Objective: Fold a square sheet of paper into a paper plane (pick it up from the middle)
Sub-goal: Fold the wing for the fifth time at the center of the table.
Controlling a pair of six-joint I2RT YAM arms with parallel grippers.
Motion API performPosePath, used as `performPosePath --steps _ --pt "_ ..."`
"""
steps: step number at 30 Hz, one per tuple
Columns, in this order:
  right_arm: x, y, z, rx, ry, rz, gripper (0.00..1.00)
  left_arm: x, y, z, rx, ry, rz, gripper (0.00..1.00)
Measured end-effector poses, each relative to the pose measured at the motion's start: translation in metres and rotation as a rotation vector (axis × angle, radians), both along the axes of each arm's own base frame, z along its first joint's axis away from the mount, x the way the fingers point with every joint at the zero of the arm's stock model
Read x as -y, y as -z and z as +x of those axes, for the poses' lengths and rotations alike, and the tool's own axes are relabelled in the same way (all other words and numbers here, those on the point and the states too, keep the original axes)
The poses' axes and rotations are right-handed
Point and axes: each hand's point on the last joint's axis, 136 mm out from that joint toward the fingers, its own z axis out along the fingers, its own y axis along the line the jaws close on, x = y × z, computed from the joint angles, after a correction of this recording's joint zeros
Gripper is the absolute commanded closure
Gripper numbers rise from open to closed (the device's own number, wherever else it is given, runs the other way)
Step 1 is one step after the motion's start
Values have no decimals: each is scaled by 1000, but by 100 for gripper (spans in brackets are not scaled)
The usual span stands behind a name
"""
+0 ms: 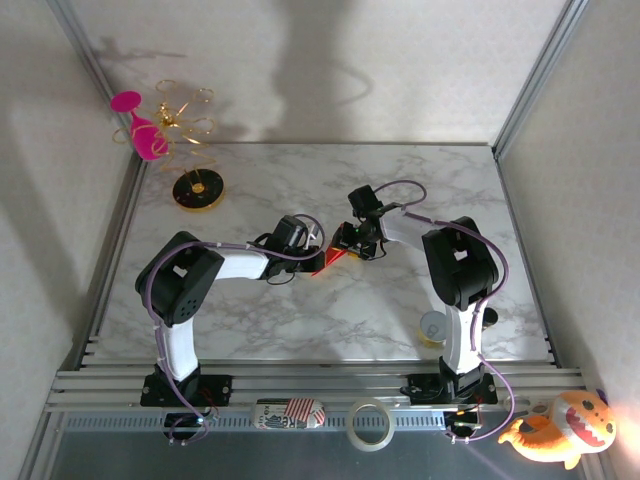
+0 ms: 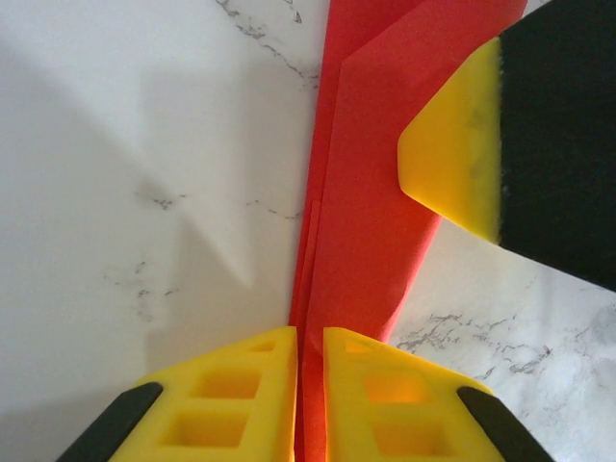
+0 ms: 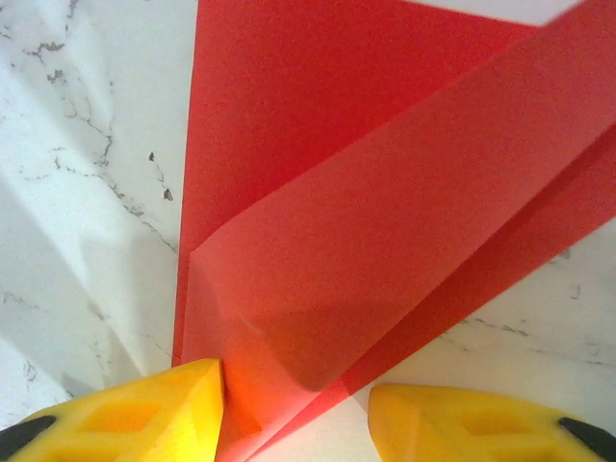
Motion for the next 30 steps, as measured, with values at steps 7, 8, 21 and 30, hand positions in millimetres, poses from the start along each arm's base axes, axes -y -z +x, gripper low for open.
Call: performPosePath --steps 7,8,21,30 --pt "-2 0 1 0 -5 -17 43 -1 0 0 1 -4 3 86" --pt "-2 0 1 0 -5 -24 43 -1 0 0 1 -4 3 86" --pt "-2 1 1 3 -6 -54 44 -7 -8 4 7 -50 9 67" --pt "-2 2 1 0 -6 -55 44 -3 -60 9 80 -87 -88 77"
